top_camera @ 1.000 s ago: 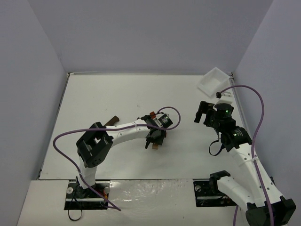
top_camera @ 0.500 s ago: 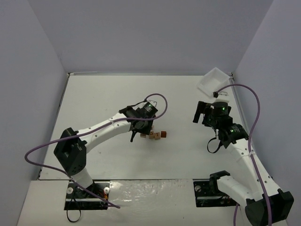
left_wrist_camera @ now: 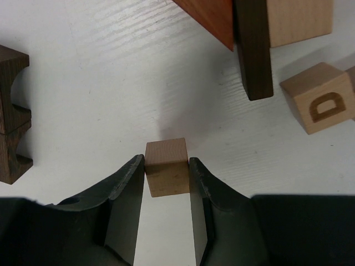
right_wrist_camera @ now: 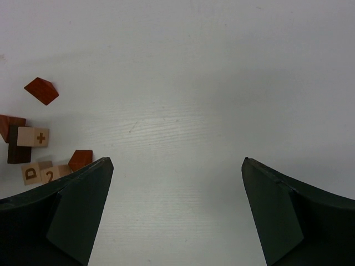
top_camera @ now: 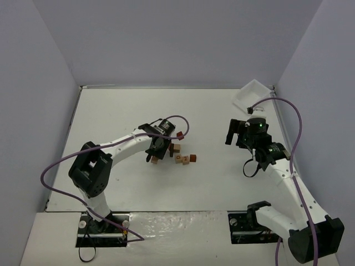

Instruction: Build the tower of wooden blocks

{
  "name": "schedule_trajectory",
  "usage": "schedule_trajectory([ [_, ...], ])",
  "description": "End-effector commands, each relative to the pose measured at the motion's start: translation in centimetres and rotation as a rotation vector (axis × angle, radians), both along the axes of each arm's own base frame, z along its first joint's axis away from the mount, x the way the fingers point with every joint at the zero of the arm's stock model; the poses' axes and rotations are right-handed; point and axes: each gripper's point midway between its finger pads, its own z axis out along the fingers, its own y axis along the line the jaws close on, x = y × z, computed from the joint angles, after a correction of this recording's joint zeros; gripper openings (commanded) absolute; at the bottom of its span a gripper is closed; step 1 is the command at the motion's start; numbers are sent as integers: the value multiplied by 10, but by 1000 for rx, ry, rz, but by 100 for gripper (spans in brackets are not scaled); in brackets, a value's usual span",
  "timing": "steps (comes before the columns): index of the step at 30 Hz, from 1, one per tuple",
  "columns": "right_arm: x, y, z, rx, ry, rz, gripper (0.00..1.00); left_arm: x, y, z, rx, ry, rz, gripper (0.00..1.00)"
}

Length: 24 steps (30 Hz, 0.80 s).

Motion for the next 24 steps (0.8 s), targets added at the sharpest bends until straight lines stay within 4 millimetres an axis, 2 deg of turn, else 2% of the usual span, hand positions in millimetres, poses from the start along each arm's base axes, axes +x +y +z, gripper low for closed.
schedule_trajectory([
  [1, 11, 16, -20, 51, 54, 45, 99, 23, -7, 10, -60, -77, -30, 9],
  [7, 18, 40, -46, 74, 131, 118, 96, 24, -9, -1, -65, -66, -19, 24],
  [11, 20, 60, -61, 38, 176, 151, 96, 25, -7, 6, -75, -83, -4, 39],
  [12, 19, 73, -64, 26, 180, 176, 96, 26, -7, 11, -80, -96, 0, 43],
  [13, 23, 73, -65, 13, 176, 164, 95, 27, -7, 14, -84, -104, 6, 46],
  [16, 31, 97, -72, 15, 180, 193, 94, 29, -8, 29, -116, -137, 19, 57],
  [21, 54, 131, -77, -4, 153, 307, 86, 30, -7, 51, -169, -176, 66, 63],
  [24, 65, 149, -83, -34, 146, 399, 83, 29, 4, 70, -196, -211, 122, 63],
])
